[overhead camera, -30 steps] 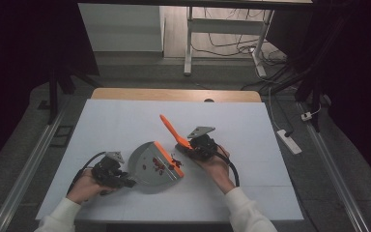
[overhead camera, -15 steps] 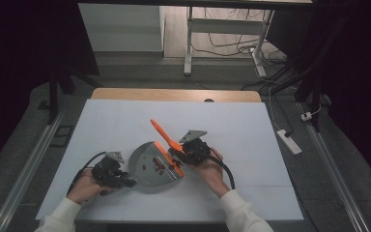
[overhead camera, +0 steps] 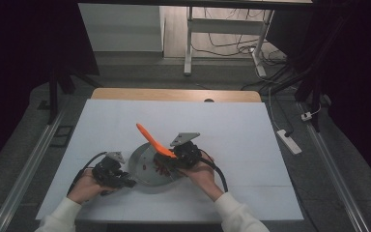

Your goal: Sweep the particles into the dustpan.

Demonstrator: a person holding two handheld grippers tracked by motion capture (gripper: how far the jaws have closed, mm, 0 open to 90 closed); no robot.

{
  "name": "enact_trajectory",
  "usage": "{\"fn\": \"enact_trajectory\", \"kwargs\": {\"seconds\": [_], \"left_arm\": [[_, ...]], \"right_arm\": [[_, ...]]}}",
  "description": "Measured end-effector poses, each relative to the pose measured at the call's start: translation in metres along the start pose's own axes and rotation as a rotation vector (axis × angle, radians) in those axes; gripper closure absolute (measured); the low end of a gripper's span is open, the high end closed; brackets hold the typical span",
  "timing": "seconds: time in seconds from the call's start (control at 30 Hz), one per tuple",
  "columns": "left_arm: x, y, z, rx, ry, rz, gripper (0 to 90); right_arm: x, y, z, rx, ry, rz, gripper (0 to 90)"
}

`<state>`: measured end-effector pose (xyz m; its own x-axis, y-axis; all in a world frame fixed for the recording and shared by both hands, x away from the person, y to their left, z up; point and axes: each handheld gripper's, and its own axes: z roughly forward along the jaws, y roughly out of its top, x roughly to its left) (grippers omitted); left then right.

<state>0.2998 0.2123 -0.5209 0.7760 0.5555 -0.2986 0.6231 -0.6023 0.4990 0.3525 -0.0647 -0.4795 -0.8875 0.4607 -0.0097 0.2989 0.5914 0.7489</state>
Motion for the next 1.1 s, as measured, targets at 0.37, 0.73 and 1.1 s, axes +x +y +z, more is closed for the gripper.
{"fn": "enact_trajectory", "kwargs": {"seconds": [0.37,0.73,1.1], "left_arm": [[0.000,-0.001,0.000,-0.002,0.000,0.002,62.3],[-0.001,-0.001,0.000,0.001,0.003,0.004,62.3],[-0.001,0.000,0.001,0.002,0.006,0.002,62.3]], "right_arm": [[-0.028,-0.006,-0.029,-0.036,-0.124,0.068,69.4],[-0.037,-0.029,-0.036,0.037,-0.167,0.094,69.3],[-0.037,-0.034,-0.038,0.059,-0.184,0.083,69.4]]}}
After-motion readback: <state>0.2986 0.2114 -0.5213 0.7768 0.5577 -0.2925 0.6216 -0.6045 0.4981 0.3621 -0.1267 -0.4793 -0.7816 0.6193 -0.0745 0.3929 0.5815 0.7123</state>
